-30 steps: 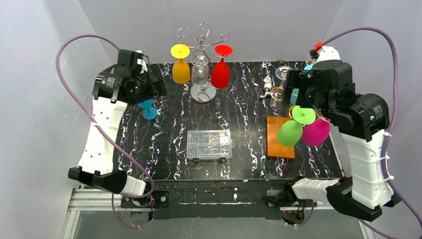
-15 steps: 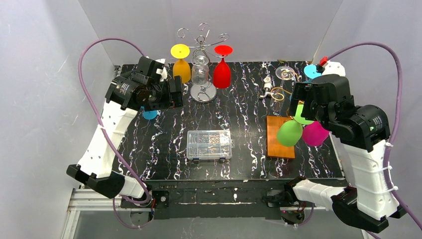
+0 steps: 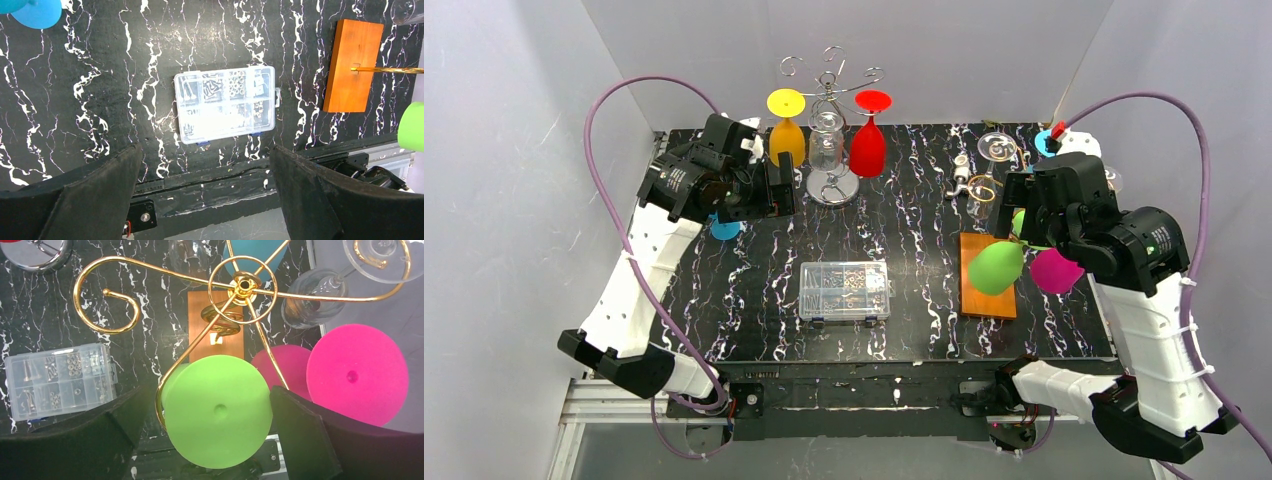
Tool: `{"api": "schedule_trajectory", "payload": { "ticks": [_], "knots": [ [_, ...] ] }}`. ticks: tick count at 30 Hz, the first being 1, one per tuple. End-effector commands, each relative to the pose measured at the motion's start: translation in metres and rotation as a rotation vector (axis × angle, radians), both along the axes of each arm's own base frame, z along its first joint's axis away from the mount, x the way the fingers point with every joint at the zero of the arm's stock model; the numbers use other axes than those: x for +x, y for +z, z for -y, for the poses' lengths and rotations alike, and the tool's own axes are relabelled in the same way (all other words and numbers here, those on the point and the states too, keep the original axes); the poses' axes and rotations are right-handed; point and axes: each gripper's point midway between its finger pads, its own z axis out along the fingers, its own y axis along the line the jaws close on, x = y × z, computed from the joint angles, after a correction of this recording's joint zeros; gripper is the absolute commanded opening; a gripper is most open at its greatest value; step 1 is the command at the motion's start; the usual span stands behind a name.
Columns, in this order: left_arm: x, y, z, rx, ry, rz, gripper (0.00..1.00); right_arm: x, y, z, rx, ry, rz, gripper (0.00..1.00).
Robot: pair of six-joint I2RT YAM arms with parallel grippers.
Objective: Take the wine glass off the wine glass rack
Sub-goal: Pick up the wine glass from the wine rack.
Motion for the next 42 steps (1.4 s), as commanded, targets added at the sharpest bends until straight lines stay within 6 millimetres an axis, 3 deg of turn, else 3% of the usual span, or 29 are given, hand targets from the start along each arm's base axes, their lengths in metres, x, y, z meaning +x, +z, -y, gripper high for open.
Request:
{"api": "schedule_trajectory", "payload": {
  "ticks": [1, 12, 28, 37, 42],
  "knots": [
    [-0.005, 0.004, 0.0, -0.003, -0.006, 0.003, 0.99, -0.002, 0.007, 0.008, 0.01, -0.044, 0.043, 1.0],
    [-0.004, -0.001, 0.001, 0.008, -0.002, -0.008, 0.99, -0.004, 0.03, 0.009, 0.041, -0.035, 0.105, 1.0],
    [-0.003, -0.001, 0.002, 0.01, -0.004, -0.013, 0.99, -0.009, 0.004, 0.011, 0.023, -0.047, 0.048, 1.0],
    [-0.003, -0.002, 0.002, 0.014, -0.002, -0.015, 0.99, -0.01, 0.006, 0.013, 0.03, -0.058, 0.059, 1.0],
    [-0.002, -0.002, 0.003, 0.014, -0.001, -0.015, 0.99, -0.011, 0.008, 0.011, 0.049, -0.056, 0.07, 0.81]
  ]
}}
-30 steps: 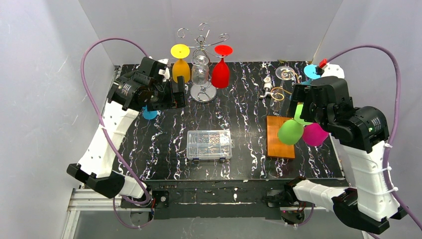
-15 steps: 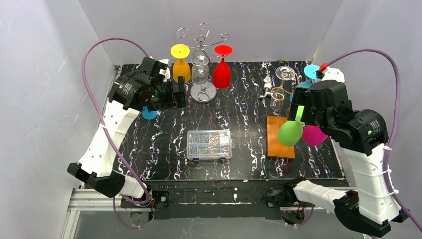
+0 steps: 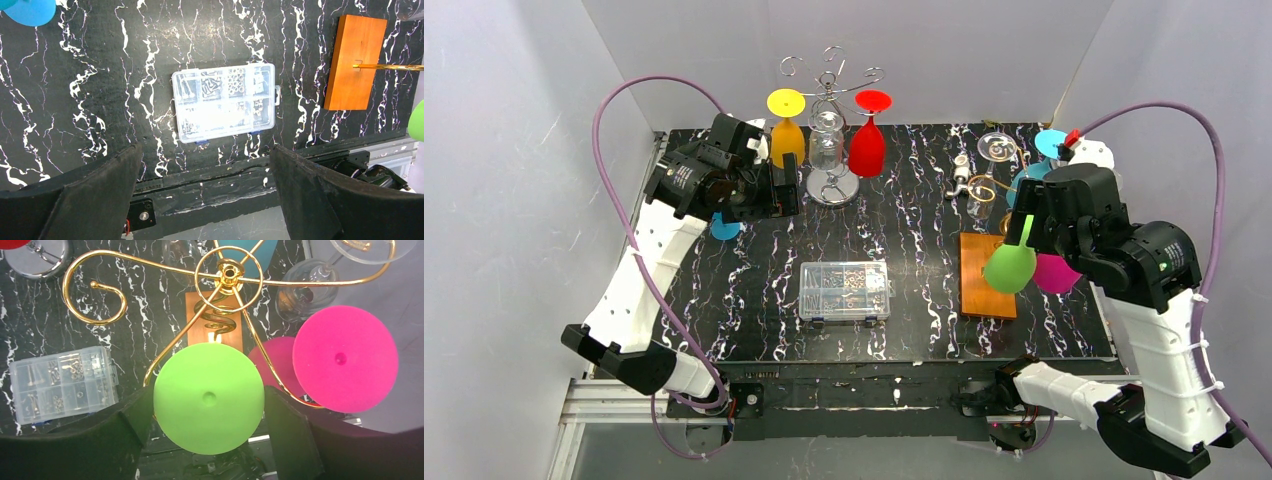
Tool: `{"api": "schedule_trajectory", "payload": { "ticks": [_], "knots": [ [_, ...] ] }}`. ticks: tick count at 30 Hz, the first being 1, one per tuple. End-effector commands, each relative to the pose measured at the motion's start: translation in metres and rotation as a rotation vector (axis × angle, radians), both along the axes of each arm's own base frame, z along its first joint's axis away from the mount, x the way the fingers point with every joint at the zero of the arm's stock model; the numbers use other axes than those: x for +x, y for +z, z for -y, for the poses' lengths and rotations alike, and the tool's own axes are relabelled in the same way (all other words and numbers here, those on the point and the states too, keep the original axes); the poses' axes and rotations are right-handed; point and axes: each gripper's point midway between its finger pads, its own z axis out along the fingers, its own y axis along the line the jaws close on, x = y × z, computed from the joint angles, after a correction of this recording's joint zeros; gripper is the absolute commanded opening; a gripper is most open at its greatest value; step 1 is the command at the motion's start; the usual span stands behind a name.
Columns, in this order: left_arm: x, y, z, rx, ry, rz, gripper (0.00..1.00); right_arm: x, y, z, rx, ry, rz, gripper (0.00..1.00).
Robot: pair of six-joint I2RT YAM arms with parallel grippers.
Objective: Take the wine glass off the wine glass rack
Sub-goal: Pick up the wine glass from the wine rack.
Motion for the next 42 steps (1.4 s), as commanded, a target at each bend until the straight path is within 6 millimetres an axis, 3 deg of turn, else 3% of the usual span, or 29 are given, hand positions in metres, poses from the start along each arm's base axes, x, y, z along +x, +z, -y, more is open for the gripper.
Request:
{"api": "schedule_trajectory", "payload": {
  "ticks": [1, 11, 28, 42],
  "knots": [
    [-0.004, 0.003, -0.003, 0.008, 0.005, 0.003, 0.99, -0.001, 0.009, 0.002, 0.032, -0.02, 0.044, 0.77],
    [-0.004, 0.002, -0.003, 0.015, 0.004, 0.0, 0.99, -0.001, 0.025, -0.001, 0.061, -0.006, 0.074, 0.59],
    [-0.005, 0.003, -0.004, 0.017, 0.006, 0.001, 0.99, -0.004, 0.025, -0.026, 0.12, 0.123, 0.035, 0.54],
    [-0.005, 0.004, -0.005, 0.018, 0.006, 0.005, 0.99, 0.011, 0.032, -0.033, 0.128, 0.12, 0.065, 0.55]
  ]
}}
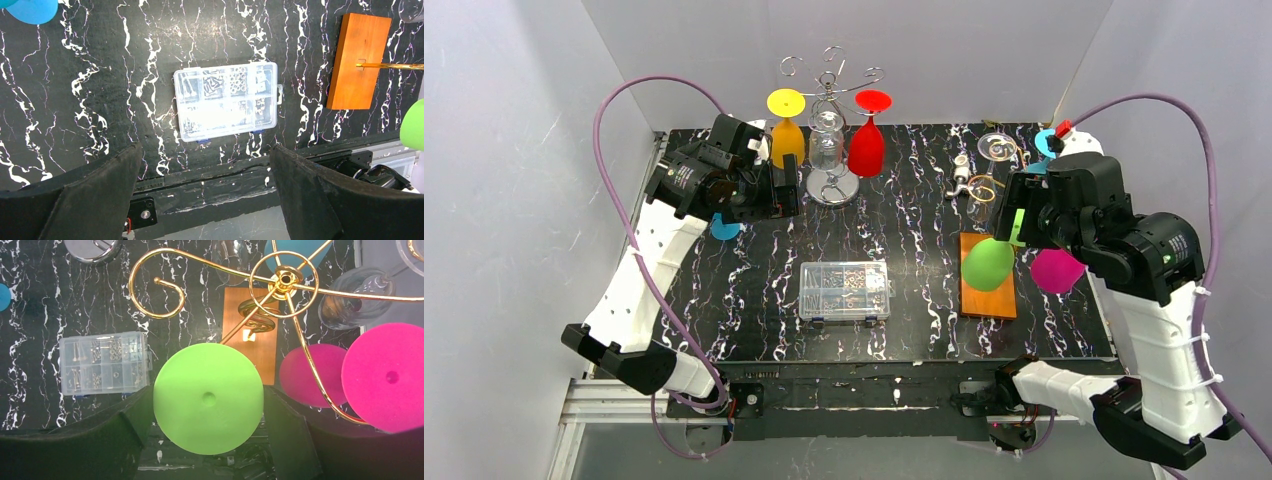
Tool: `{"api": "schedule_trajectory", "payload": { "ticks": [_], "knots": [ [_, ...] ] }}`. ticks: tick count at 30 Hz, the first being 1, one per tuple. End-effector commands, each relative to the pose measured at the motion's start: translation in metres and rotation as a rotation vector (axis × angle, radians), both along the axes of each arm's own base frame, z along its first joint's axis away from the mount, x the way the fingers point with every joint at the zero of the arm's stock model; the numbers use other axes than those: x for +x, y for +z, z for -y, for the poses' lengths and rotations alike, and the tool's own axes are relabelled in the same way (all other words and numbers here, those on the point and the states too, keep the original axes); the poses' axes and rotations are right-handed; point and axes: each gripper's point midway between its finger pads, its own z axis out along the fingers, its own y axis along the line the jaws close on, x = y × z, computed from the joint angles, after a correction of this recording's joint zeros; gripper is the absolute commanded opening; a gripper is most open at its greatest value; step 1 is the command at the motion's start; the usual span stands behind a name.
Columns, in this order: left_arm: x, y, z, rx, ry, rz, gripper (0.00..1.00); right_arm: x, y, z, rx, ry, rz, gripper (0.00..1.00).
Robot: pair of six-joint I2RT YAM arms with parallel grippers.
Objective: Take the wine glass off the wine glass rack
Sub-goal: Pick up the wine glass from the wine rack.
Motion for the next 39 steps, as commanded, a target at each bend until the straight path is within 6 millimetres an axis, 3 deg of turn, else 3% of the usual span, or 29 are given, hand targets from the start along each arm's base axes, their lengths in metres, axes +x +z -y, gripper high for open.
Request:
{"api": "schedule_trajectory", "payload": {
  "ticks": [1, 15, 39],
  "knots": [
    [-0.004, 0.005, -0.004, 0.009, 0.006, 0.011, 0.99, 0.012, 0.022, -0.002, 0.024, -0.017, 0.087, 0.55],
    [-0.002, 0.006, -0.003, 0.013, 0.001, 0.014, 0.99, 0.029, 0.027, 0.015, -0.047, -0.131, 0.13, 0.56],
    [0.001, 0.004, 0.005, 0.0, -0.014, -0.001, 0.99, 0.002, 0.028, 0.041, -0.079, -0.171, 0.135, 0.56]
  ]
}}
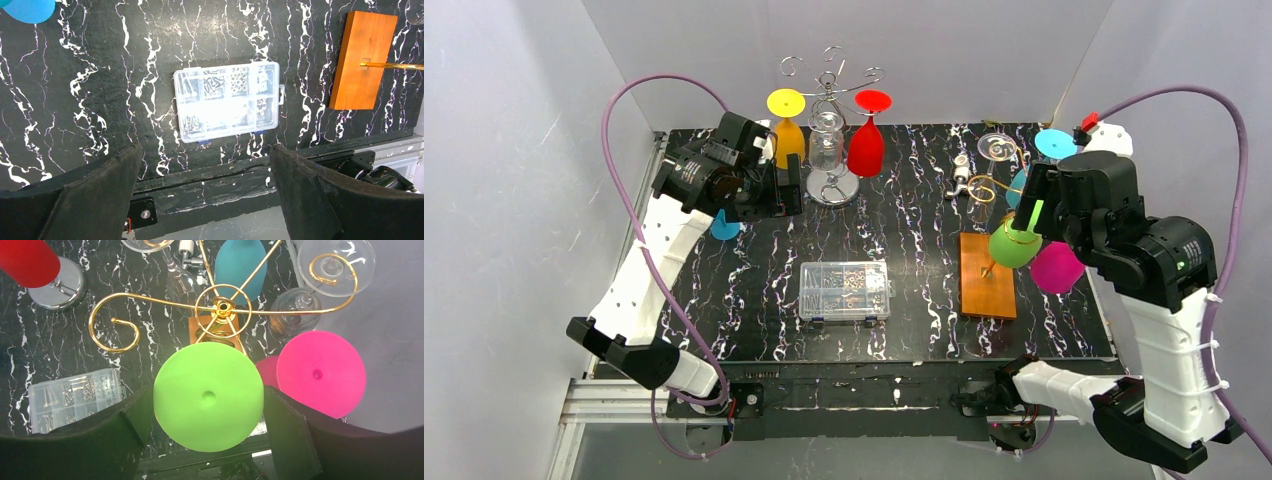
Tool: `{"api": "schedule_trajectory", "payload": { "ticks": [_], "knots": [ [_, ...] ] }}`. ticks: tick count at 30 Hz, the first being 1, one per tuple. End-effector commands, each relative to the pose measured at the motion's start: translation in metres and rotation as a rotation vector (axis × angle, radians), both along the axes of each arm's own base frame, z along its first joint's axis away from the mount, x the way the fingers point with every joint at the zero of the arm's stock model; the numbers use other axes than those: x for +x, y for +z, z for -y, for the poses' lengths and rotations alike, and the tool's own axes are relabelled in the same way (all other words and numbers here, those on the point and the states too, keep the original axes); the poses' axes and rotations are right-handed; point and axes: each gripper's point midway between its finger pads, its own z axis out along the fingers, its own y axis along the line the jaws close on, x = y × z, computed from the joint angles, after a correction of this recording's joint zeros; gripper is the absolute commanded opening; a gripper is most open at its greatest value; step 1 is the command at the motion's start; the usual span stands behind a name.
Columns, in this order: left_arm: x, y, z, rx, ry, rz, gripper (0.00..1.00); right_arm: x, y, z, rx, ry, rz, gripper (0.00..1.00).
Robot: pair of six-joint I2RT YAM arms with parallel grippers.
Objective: Take the wine glass off the wine glass rack
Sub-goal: Pick up the wine glass from the wine rack.
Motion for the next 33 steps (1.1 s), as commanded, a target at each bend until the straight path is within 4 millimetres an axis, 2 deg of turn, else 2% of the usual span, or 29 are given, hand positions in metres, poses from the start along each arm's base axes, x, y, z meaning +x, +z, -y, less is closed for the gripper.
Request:
{"api": "schedule_trajectory", "payload": {
  "ticks": [1, 11, 20, 29, 33],
  "knots": [
    [-0.004, 0.01, 0.002, -0.011, -0.012, 0.018, 0.99, -0.008, 0.007, 0.009, 0.004, -0.02, 0.036, 0.56],
    [-0.004, 0.01, 0.005, -0.008, -0.021, 0.012, 0.99, -0.014, 0.002, 0.013, -0.003, -0.014, 0.03, 0.56],
    [-0.005, 0.01, 0.009, -0.008, -0.03, 0.011, 0.99, -0.022, -0.004, 0.004, 0.015, 0.065, 0.009, 0.56],
    [-0.02, 0.009, 0.025, -0.084, -0.049, -0.011, 0.99, -0.037, -0.001, -0.023, 0.11, 0.233, -0.012, 0.55],
    [-0.038, 0.005, 0.043, -0.226, -0.074, -0.038, 0.99, -0.037, 0.002, -0.042, 0.156, 0.309, -0.037, 0.54]
  ]
}}
